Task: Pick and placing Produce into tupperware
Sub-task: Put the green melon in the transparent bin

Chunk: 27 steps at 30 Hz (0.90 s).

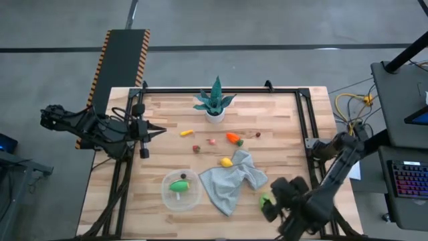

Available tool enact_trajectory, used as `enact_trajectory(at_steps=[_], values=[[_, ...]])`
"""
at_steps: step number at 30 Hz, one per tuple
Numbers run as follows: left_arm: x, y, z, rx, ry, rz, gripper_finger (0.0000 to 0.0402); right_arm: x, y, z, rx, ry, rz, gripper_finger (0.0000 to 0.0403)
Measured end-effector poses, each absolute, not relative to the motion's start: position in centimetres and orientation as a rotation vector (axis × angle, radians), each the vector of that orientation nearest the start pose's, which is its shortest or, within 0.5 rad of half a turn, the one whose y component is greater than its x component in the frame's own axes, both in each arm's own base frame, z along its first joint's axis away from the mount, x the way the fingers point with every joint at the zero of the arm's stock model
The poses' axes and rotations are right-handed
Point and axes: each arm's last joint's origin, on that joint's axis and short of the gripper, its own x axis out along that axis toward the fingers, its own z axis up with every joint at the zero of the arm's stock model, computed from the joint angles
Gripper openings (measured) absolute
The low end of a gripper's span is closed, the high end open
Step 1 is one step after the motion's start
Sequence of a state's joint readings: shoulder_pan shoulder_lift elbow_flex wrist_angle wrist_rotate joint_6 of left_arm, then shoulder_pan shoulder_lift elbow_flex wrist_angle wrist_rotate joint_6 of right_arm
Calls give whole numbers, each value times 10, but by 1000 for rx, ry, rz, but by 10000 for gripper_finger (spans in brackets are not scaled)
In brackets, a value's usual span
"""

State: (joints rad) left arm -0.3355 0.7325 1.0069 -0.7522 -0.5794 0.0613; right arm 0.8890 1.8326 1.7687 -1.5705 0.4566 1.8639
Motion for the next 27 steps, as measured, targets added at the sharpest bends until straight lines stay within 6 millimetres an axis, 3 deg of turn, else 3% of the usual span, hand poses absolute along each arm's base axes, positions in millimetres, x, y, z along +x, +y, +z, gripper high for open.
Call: enact_trajectory(at_steps=[5,14,21,27], values=[[125,-27,361,334,450,219,2,236,263,292,665,1108,-898,363],[128,-28,360,365,467,212,2,260,281,260,687,1124,-1002,363],[133,-29,358,393,486,206,2,269,288,225,662,1180,-1120,363],[135,-30,356,401,495,205,2,273,289,208,650,1175,-1177,363]])
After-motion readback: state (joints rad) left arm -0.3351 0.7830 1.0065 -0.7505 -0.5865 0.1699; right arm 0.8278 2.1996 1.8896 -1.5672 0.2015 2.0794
